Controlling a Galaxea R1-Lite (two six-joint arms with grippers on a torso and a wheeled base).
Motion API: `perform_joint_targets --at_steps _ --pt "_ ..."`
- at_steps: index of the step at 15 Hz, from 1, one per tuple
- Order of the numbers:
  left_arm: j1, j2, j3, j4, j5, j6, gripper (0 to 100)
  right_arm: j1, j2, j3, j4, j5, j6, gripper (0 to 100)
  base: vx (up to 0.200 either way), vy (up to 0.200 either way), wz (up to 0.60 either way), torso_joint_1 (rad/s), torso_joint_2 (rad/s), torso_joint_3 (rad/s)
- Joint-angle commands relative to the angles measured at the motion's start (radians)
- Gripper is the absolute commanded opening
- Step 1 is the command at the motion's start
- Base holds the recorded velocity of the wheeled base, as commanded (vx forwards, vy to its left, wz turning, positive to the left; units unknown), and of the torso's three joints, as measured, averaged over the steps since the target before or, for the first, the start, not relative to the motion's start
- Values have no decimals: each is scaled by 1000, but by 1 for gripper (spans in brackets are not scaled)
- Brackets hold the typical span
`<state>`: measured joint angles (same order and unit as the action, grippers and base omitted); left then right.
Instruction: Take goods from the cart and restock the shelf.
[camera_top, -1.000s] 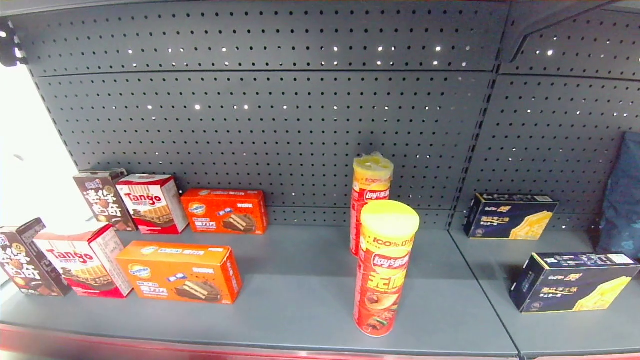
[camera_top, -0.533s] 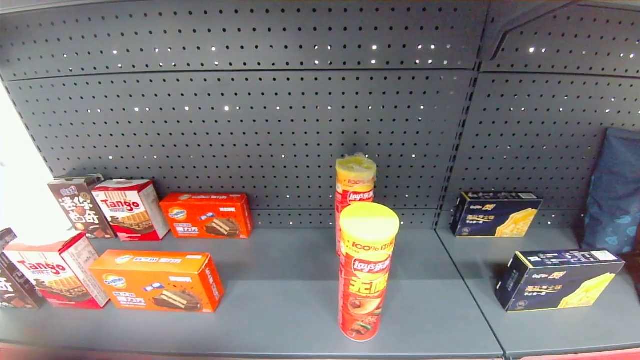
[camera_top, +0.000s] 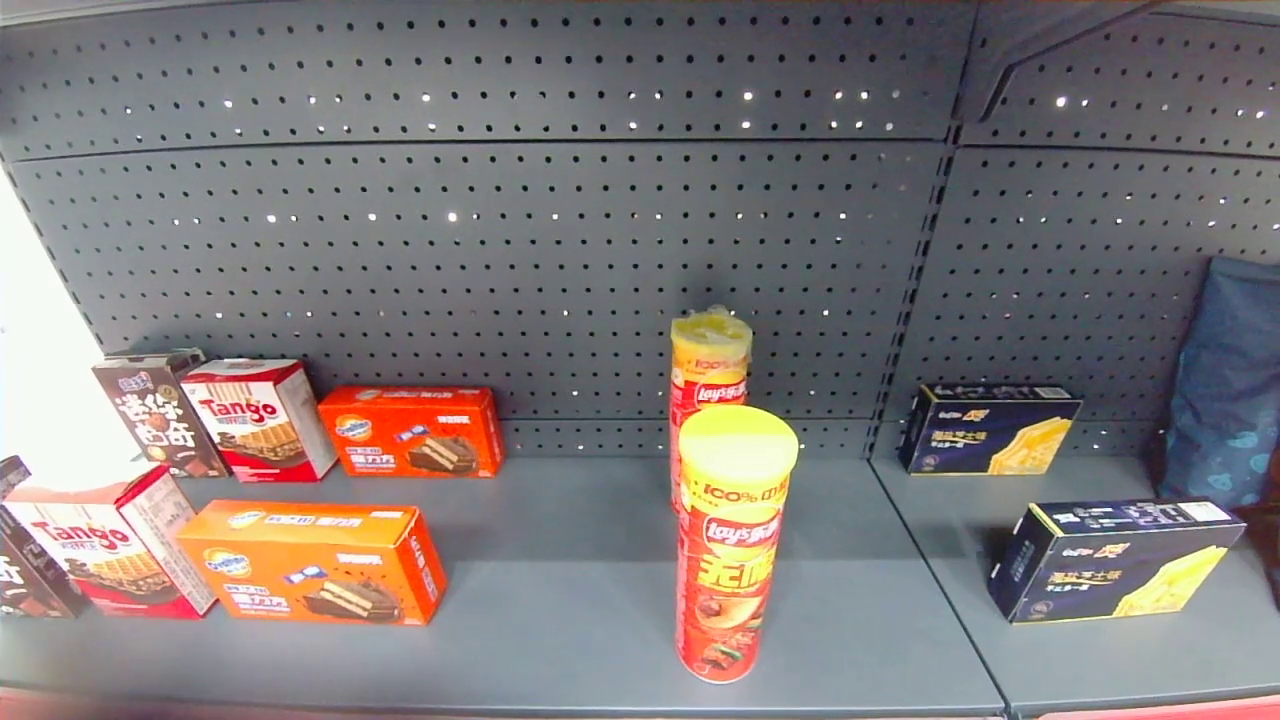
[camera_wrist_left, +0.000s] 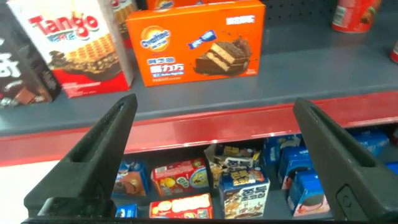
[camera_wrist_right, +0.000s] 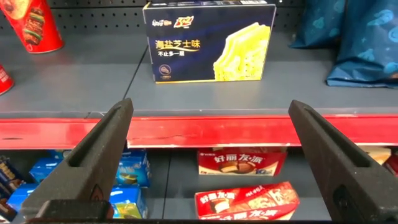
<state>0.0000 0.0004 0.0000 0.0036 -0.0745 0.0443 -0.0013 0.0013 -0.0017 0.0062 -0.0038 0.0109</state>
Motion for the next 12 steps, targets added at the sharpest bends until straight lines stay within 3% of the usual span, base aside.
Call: perform_joint_targets --at_steps 1,9,12 --pt "0 0 0 -1 4 -6 100 0 0 0 0 1 0 100 0 0 0 0 0 0" --pt "0 0 0 -1 5 -12 100 0 0 0 0 1 0 100 0 0 0 0 0 0" --pt "0 0 0 -1 7 -11 100 0 0 0 0 -1 0 100 0 -133 0 3 0 2"
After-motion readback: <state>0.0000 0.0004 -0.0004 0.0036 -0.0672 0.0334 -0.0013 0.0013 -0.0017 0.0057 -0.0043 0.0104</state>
